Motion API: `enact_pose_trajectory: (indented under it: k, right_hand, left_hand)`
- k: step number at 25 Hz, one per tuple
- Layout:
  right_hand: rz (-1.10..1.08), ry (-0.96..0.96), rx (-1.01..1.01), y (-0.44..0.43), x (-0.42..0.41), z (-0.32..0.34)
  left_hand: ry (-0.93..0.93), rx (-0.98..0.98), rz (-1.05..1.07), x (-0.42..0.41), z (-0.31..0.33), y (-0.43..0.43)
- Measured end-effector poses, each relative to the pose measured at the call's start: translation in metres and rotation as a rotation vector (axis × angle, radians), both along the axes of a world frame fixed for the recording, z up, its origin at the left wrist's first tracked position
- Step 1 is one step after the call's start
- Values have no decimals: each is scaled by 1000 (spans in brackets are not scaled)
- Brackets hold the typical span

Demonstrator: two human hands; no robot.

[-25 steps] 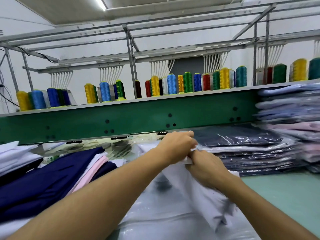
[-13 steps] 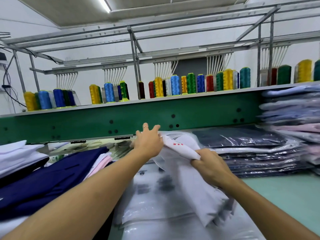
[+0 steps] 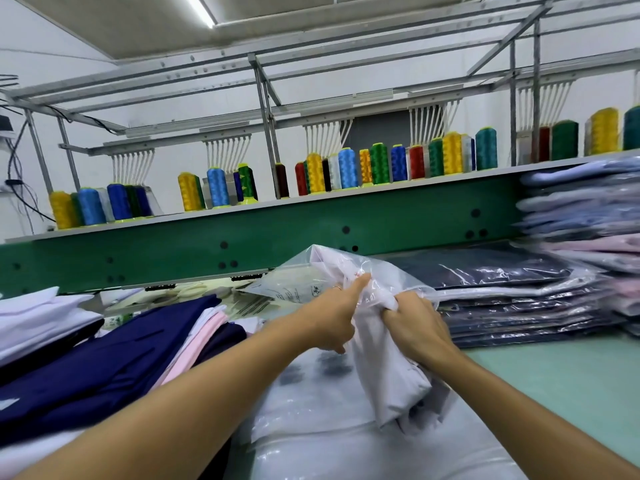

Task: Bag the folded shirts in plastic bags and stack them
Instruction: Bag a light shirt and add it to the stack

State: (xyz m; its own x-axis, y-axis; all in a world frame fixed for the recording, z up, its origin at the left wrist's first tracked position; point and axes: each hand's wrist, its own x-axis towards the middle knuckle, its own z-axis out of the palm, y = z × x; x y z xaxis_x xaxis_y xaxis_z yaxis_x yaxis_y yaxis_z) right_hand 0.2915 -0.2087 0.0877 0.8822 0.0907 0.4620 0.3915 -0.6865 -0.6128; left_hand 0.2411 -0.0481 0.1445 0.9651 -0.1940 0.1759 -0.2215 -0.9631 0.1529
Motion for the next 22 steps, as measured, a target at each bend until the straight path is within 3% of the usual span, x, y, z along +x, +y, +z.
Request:
enact_pose_trajectory:
  k: [2,4,6,8,10,14,17,22]
  right_hand:
    - [75,15,72,1,1,1]
    - [168,51,208,1,4,3]
    - [251,108,354,1,3,6]
    - [344,164,469,4,2,6]
    - [400,205,540,7,1,3]
    - [307,193,613,9,7,0]
    - [166,137,494,10,10,0]
    - [99,95,237,30,13,4]
  left_hand:
    - [-178,-86,28,-6,0,2]
    - [-430,-299,128,-9,-6,9]
    - [-496,-551,228,-9,-15,17]
    - [-311,-720,298,-6,-22,23]
    - [-165,-762,286,-4,-24,25]
    - [35,-768,57,-8,-22,22]
    - [201,-647,-43,-17,-21,23]
    - [385,-692,11,-30,-12,35]
